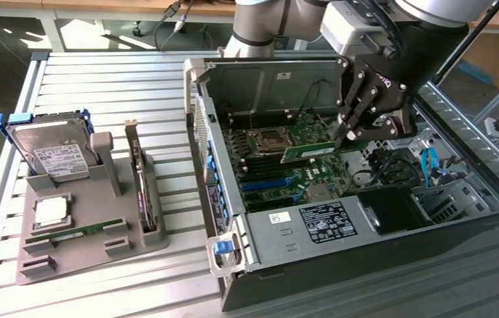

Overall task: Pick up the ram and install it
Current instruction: 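Pick up the ram and move it above insertion slot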

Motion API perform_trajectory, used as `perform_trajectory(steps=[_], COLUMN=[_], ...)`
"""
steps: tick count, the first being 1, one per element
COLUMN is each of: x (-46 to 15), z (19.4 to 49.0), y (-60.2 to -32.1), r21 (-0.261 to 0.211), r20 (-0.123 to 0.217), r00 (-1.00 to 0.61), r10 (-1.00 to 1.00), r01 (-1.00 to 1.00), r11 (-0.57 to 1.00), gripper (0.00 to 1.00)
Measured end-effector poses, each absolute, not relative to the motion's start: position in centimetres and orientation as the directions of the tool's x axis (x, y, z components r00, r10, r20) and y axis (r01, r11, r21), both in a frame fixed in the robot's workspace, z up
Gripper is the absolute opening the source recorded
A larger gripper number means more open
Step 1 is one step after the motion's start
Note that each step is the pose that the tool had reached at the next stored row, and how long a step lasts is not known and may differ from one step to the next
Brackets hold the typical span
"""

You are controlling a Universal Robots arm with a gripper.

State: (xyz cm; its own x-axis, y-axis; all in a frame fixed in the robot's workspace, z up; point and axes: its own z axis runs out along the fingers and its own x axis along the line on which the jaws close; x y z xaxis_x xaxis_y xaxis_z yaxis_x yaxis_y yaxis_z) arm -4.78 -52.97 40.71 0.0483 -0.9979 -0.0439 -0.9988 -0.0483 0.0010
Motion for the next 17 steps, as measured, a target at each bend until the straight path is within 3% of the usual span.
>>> perform_trajectory(steps=[9,17], x=[-0.5,-0.3], z=[40.7,40.7], y=[-53.0,-53.0], r21=[0.003,0.003], r20=[-0.044,-0.044], r00=[0.048,0.048], r10=[-0.998,-0.998], r01=[-0.999,-0.999], r11=[-0.048,-0.048], gripper=[0.12,0.12])
